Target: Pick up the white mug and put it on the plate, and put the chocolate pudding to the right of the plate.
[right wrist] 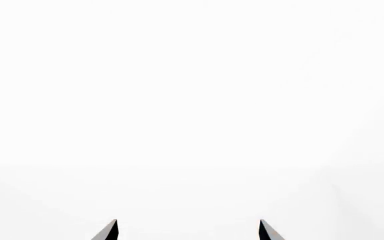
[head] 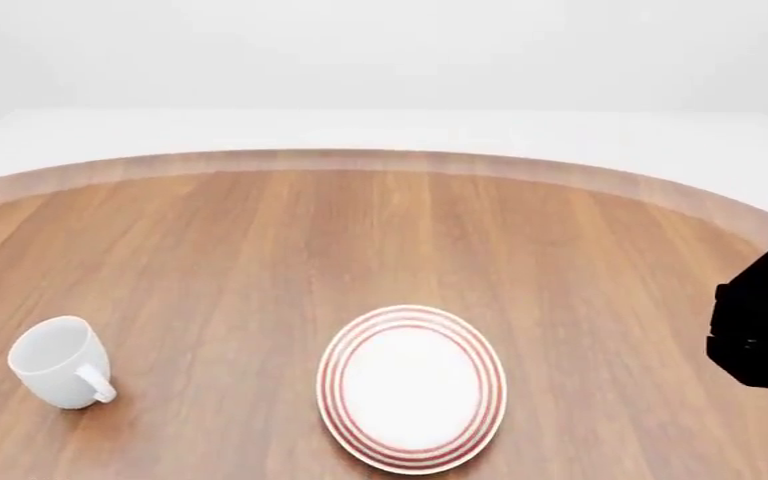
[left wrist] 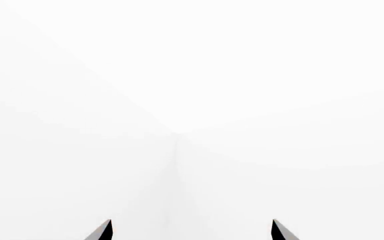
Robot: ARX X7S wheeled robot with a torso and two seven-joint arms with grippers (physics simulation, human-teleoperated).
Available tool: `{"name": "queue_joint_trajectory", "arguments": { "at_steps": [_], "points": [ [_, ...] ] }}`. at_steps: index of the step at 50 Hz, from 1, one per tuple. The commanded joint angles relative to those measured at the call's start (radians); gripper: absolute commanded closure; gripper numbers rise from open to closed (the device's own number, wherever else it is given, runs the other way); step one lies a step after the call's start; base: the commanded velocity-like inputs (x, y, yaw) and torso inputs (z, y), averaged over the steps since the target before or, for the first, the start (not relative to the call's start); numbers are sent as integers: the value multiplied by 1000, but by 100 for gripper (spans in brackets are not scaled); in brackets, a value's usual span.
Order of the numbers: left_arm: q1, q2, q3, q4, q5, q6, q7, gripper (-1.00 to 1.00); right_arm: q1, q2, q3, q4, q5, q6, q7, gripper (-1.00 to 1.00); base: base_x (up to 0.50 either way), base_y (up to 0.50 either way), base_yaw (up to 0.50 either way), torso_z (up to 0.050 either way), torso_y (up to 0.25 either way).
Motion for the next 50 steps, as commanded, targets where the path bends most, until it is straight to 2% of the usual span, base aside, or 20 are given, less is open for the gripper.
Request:
{"name": "queue_joint_trajectory", "arguments": {
  "at_steps": [1,4,22,37,41,50],
  "points": [
    [2,14,-25,-3,0,-1,17,-100,5,-20,25,10,-24,7,-4,-100,0,0,0,0,0],
    [3,12,-22,-5,1,0,16,-100,-1,-18,14,10,-35,-9,-12,-100,-2,87,0,0,0],
    [5,0,-11,-4,-2,-9,7,-100,-5,-10,7,15,-30,-17,-7,-100,-10,488,0,0,0],
    [6,-14,29,-26,11,-17,14,-100,-10,-5,3,23,-37,-27,-2,-100,0,0,0,0,0],
    [4,-25,53,-23,64,-49,9,-100,-11,-3,0,23,-38,-28,-1,-100,0,0,0,0,0],
    [3,-27,51,-18,68,-68,2,-100,-11,0,-3,25,-39,-29,4,-100,0,0,0,0,-241]
  ]
}}
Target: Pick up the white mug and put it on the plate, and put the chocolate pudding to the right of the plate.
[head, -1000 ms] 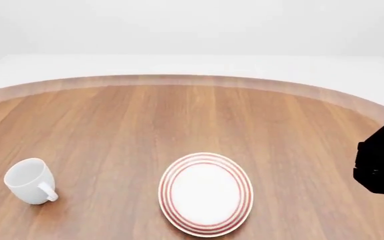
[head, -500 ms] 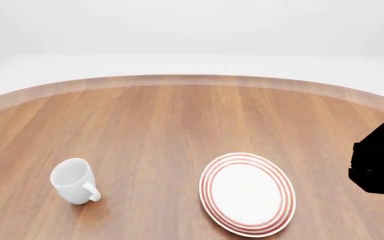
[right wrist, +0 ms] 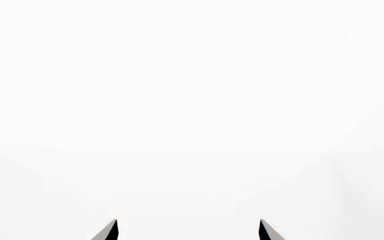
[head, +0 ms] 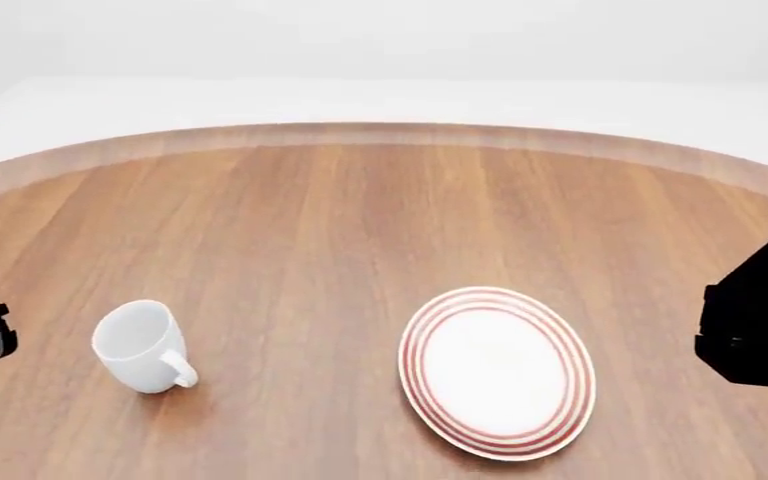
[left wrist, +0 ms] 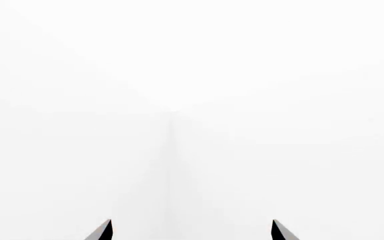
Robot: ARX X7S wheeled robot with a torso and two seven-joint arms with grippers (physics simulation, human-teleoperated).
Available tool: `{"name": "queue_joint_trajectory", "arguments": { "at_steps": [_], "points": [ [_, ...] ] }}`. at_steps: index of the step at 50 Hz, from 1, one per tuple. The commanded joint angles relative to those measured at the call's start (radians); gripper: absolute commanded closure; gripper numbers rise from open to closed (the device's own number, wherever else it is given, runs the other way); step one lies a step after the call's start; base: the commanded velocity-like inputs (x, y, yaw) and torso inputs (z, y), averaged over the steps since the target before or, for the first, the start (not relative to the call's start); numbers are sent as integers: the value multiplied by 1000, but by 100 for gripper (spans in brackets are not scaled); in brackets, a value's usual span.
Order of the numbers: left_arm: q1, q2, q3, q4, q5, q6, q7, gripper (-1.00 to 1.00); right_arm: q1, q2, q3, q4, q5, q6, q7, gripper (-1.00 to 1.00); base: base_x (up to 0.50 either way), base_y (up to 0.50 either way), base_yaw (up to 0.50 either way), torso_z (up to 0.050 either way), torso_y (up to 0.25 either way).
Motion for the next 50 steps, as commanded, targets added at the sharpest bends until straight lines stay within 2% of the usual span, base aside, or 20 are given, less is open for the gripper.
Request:
{"name": "queue_joint_trajectory", "arguments": {
  "at_steps": [1,9,13,17,22,25,28,33,38,42,50],
  "points": [
    [-1,15,-16,-1,23,-28,18,-100,0,-14,19,6,-20,-8,-19,-100,0,0,0,0,-250],
    [-2,15,-9,3,28,-37,12,-100,-1,-13,14,13,-24,-12,-17,-100,0,0,0,0,-250],
    [-7,19,-7,2,19,-46,8,-100,-2,-11,12,14,-25,-14,-16,-100,0,0,0,0,-12],
    [-28,20,29,15,33,-119,6,-100,-2,-9,12,13,-24,-13,-14,-100,0,0,0,0,0],
    [-108,54,90,43,-50,-320,2,-100,-1,-7,9,13,-25,-14,-12,-100,0,0,0,0,0],
    [-183,69,115,45,-139,-490,-78,-100,-2,-7,10,16,-23,-17,-11,-100,0,0,0,0,0],
    [-299,102,102,43,-267,-735,-198,-100,-4,-6,8,17,-21,-20,-11,-100,0,0,0,0,0],
    [-437,128,140,39,-334,-937,-280,-100,-4,-4,8,18,-17,-20,-8,-100,0,0,0,0,0],
    [-534,131,214,20,-357,-1050,-352,-100,-5,-3,5,20,-18,-24,-7,-100,0,0,0,0,0],
    [-616,171,263,-14,-369,-1152,-394,-100,-4,-2,2,20,-17,-23,-6,-100,0,0,0,0,0],
    [-717,197,365,-100,-375,-1228,-428,-100,-6,1,0,20,-13,-26,-3,-100,0,0,0,0,0]
  ]
}}
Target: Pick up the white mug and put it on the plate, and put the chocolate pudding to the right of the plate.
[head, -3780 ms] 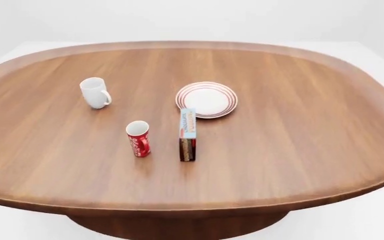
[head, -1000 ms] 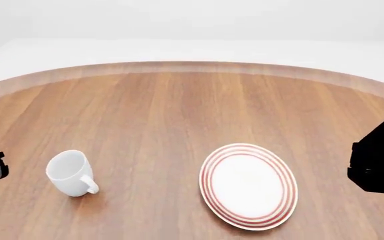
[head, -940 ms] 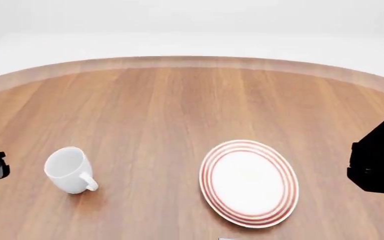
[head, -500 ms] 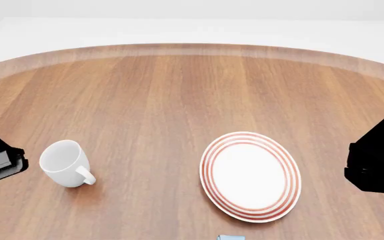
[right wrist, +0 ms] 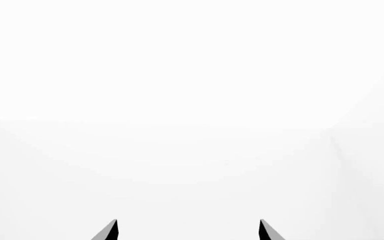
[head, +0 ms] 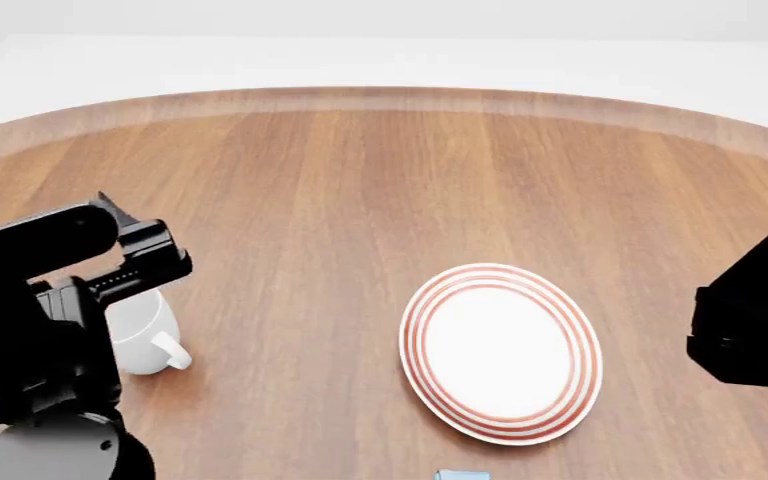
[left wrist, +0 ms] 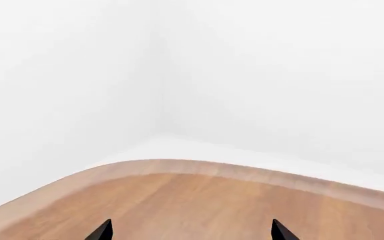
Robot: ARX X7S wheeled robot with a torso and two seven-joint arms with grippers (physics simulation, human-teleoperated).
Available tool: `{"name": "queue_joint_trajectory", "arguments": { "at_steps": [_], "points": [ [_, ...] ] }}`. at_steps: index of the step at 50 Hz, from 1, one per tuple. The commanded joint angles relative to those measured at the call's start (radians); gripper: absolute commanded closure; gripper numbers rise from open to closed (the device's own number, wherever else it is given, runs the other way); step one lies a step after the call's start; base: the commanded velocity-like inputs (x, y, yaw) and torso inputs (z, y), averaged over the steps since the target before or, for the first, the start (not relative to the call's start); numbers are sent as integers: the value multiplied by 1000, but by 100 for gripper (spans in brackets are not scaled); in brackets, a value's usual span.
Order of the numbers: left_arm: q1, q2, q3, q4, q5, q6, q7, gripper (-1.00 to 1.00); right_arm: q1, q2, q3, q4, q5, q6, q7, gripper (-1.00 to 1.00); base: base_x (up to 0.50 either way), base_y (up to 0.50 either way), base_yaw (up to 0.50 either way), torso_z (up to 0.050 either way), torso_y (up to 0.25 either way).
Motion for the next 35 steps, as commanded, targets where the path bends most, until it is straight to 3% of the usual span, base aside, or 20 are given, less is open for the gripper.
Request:
{"name": "queue_joint_trajectory", "arguments": {
  "at_steps": [1,9,17,25,35],
  "points": [
    [-178,68,99,-94,-44,-202,-67,-100,0,-14,20,5,-13,-9,-21,-100,0,0,0,0,0],
    [-296,156,55,-241,-71,-317,-83,-100,-2,-12,14,5,-14,-12,-19,-100,0,0,0,0,0],
    [-334,174,64,-376,-71,-267,-129,-100,-7,-10,10,6,-12,-18,-18,-100,0,0,0,0,0],
    [-373,183,-8,-605,-234,-98,-380,-100,-5,-5,2,-6,-8,-9,-16,-100,0,0,0,0,0],
    [-375,177,49,-742,-311,62,-519,-100,-6,-2,-3,-3,-3,-14,-14,-100,0,0,0,0,0]
  ]
}}
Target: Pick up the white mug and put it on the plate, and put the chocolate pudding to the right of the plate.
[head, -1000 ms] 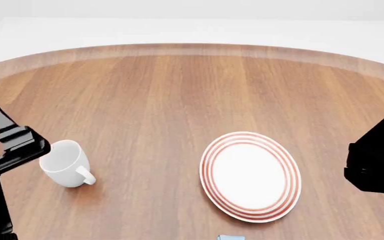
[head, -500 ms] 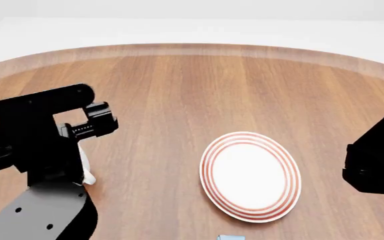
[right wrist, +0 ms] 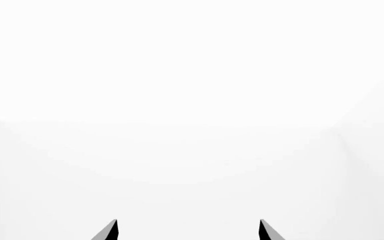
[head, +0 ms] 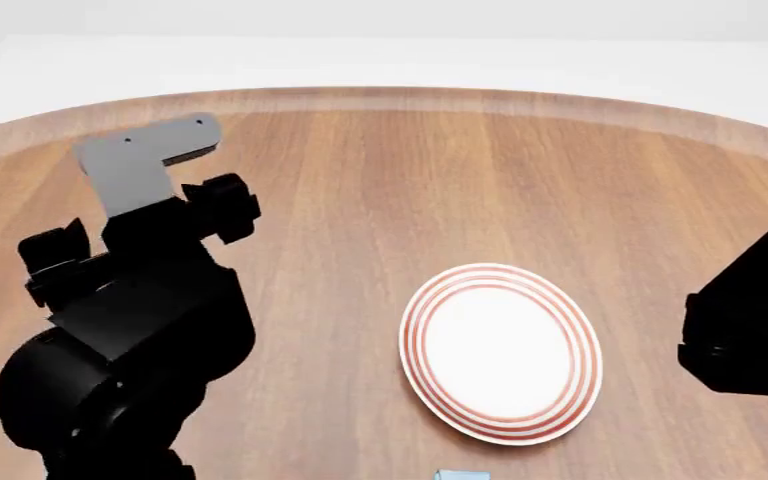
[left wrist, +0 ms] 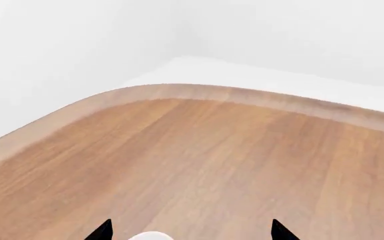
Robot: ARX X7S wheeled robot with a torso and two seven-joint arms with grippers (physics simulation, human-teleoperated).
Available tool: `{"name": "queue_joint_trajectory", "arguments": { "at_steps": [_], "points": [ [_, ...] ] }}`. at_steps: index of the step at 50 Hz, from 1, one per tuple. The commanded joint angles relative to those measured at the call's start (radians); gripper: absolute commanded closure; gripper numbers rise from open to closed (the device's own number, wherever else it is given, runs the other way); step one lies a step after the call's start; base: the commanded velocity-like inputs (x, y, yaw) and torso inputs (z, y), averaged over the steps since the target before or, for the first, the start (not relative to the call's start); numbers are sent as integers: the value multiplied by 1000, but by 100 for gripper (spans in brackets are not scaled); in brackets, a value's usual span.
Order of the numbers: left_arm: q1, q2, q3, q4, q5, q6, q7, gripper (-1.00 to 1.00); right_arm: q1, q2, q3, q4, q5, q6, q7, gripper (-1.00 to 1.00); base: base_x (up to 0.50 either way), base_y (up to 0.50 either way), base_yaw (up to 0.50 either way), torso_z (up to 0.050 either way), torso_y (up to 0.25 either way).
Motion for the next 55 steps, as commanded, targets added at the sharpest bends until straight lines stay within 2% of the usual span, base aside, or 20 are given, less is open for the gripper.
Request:
{"name": "queue_joint_trajectory", "arguments": {
  "at_steps": [1,7,13,19,31,55],
  "points": [
    [-22,31,0,-193,-103,159,-160,-100,2,-13,20,2,-7,-6,-21,-100,0,0,0,0,0],
    [-9,29,5,-254,-139,241,-233,-100,-1,-10,19,2,12,-14,-22,-100,0,0,0,0,0],
    [15,23,26,-311,-141,318,-250,-100,-2,-8,16,3,12,-17,-22,-100,0,0,0,0,0],
    [27,14,25,-310,-141,351,-322,-100,-5,-5,13,2,13,-18,-21,-100,0,0,0,0,0],
    [62,5,22,-338,-90,408,-354,-100,-9,-2,7,9,10,-25,-21,-100,0,0,0,0,0],
    [129,2,55,-475,-133,556,-228,-100,-13,3,-9,16,3,-31,-16,-100,0,0,0,0,0]
  ]
}}
